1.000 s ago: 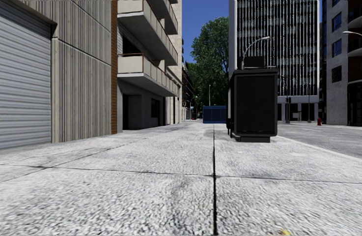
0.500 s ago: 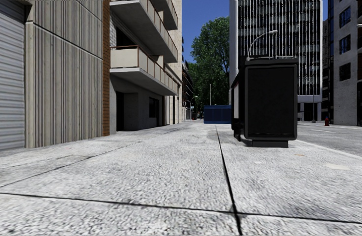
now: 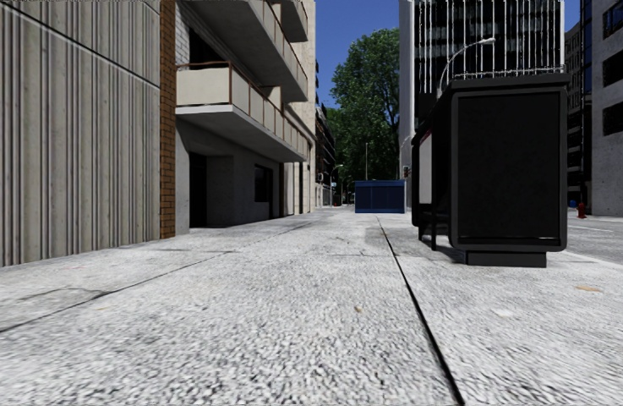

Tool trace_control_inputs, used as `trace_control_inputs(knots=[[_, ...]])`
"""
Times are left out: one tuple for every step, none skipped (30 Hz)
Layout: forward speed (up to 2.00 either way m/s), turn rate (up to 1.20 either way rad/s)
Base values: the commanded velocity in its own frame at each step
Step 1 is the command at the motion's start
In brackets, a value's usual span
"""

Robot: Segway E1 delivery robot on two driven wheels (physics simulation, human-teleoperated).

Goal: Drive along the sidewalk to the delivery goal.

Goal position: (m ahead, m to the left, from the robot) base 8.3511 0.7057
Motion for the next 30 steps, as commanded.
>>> trace_control_inputs(knots=[[2.00,0.21],[2.00,0.21],[2.00,0.21],[2.00,0.22],[2.00,0.28],[2.00,0.28],[2.00,0.31],[2.00,0.32],[2.00,0.32],[2.00,0.29],[2.00,0.29],[2.00,0.22],[2.00,0.21],[2.00,0.20],[2.00,0.13],[2.00,0.13],[2.00,0.00],[2.00,0.00],[2.00,0.00],[2.00,0.00],[2.00,0.00],[2.00,0.00],[2.00,0.00],[2.00,0.00],[2.00,0.00],[2.00,0.00],[2.00,0.00],[2.00,0.00],[2.00,0.00],[2.00,0.00]])
